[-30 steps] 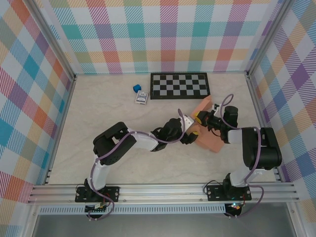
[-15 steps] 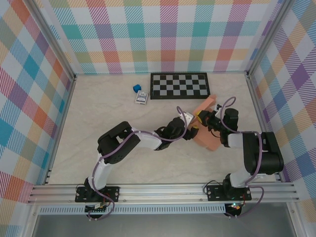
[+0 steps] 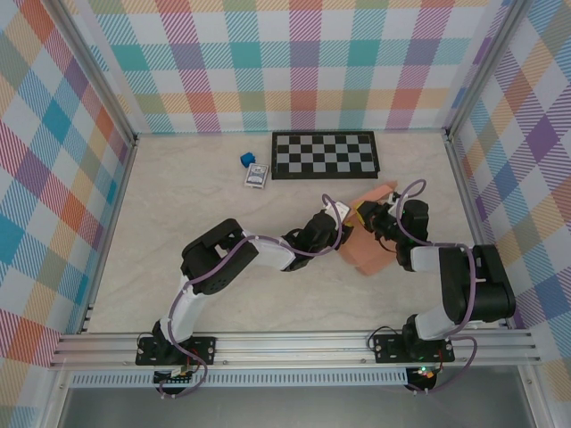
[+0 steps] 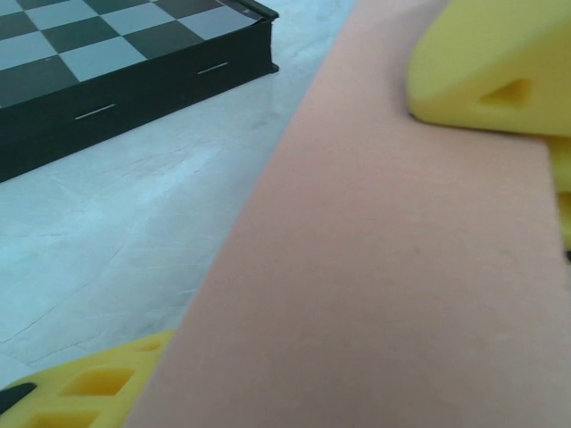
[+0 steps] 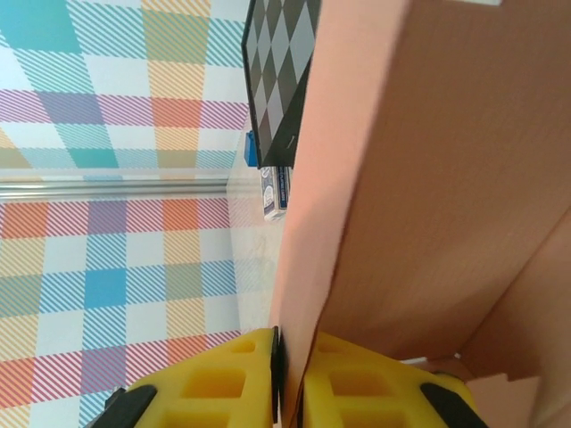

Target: Fold the paper box

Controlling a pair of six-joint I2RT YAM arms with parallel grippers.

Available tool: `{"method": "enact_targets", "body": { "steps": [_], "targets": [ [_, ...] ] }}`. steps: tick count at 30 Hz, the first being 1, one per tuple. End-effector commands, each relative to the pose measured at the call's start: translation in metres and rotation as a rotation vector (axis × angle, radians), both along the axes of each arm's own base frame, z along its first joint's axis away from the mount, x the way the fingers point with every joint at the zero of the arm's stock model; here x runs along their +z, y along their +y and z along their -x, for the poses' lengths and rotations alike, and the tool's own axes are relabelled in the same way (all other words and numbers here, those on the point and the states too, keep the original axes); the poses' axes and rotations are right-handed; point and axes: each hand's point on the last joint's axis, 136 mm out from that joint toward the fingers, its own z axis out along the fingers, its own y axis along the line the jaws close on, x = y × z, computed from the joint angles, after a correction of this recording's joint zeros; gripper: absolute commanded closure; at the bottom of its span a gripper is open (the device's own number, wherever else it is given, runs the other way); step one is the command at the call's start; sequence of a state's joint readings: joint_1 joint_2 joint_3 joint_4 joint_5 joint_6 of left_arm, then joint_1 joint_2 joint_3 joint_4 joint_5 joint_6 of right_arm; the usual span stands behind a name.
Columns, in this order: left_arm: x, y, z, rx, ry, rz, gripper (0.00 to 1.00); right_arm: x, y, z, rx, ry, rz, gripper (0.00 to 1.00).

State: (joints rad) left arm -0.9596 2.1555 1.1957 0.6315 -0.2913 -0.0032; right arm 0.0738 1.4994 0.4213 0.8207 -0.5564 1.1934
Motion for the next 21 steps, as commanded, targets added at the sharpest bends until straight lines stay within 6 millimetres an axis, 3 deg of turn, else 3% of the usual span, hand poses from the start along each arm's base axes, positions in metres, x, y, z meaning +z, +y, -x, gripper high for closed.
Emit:
{"method": "enact_targets", "body": {
  "steps": [1,6,14,17,21],
  "targets": [
    [0.001,0.016,-0.013,0.079,-0.023,-0.042,0.48,-0.005,0.002,0.009,0.011,0.021,0.016,0.81],
    [-0.005,0.023,-0.016,0.106,-0.022,-0.09,0.55,0.0,0.003,0.013,0.03,0.019,0.035,0.66],
    [-0.015,0.033,-0.017,0.113,-0.012,-0.121,0.73,0.012,-0.005,0.039,0.033,0.057,0.137,0.57],
    [-0.017,0.037,-0.018,0.119,-0.01,-0.127,0.74,0.021,-0.014,0.053,0.017,0.111,0.211,0.46],
    [-0.017,0.043,-0.018,0.119,-0.011,-0.139,0.74,0.041,-0.027,0.06,0.029,0.16,0.331,0.45]
  ]
}}
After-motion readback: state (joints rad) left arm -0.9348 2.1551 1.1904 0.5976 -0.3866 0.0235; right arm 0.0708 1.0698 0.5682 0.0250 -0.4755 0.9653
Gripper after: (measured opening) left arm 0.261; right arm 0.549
